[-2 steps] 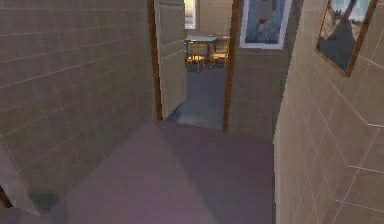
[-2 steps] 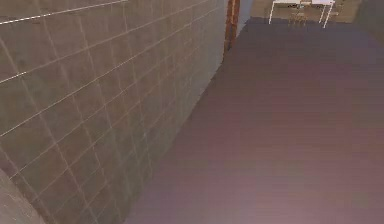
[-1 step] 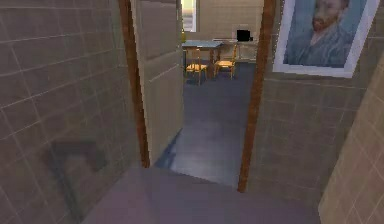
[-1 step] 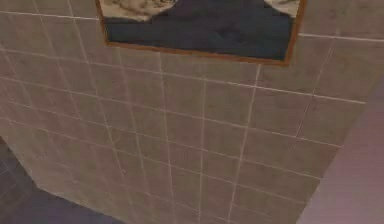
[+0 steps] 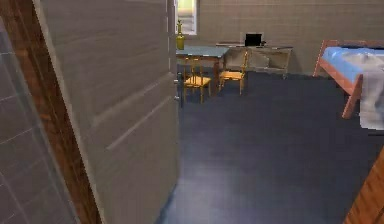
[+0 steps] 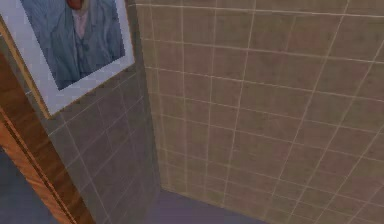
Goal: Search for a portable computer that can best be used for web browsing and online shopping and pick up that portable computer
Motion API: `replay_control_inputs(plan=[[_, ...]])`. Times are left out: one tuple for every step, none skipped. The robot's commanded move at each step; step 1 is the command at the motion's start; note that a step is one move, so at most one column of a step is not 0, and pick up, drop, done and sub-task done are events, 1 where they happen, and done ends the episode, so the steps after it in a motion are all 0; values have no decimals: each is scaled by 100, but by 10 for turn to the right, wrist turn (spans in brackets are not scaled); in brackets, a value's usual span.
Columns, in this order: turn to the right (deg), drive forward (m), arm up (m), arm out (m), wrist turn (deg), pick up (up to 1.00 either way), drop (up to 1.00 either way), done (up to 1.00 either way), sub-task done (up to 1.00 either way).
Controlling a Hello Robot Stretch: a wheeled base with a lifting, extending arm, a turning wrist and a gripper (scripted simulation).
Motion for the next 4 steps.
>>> replay_control_inputs(plan=[[60,0,0,0,0,0,0,0,0],[0,50,0,0,0,0,0,0,0],[390,0,0,0,0,0,0,0,0],[0,35,0,0,0,0,0,0,0]])
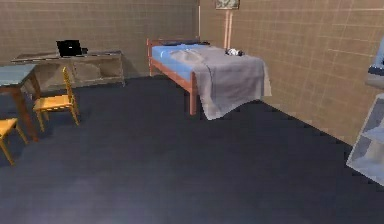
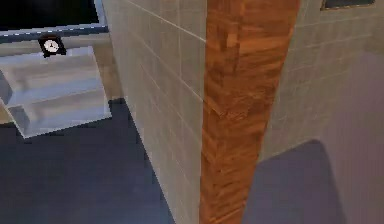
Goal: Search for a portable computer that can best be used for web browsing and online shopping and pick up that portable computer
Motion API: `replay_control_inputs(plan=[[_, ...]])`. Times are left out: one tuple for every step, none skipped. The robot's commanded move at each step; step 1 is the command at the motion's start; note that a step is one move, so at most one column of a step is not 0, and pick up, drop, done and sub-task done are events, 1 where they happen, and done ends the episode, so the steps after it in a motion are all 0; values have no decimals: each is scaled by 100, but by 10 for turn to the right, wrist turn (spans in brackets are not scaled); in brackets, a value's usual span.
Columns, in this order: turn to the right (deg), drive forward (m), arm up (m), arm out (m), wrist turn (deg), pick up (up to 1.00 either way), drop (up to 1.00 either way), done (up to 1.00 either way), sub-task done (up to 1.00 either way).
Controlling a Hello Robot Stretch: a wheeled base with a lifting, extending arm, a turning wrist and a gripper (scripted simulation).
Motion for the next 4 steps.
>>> replay_control_inputs(plan=[[-210,0,0,0,0,0,0,0,0],[0,100,0,0,0,0,0,0,0],[0,100,0,0,0,0,0,0,0],[-30,0,0,0,0,0,0,0,0]])
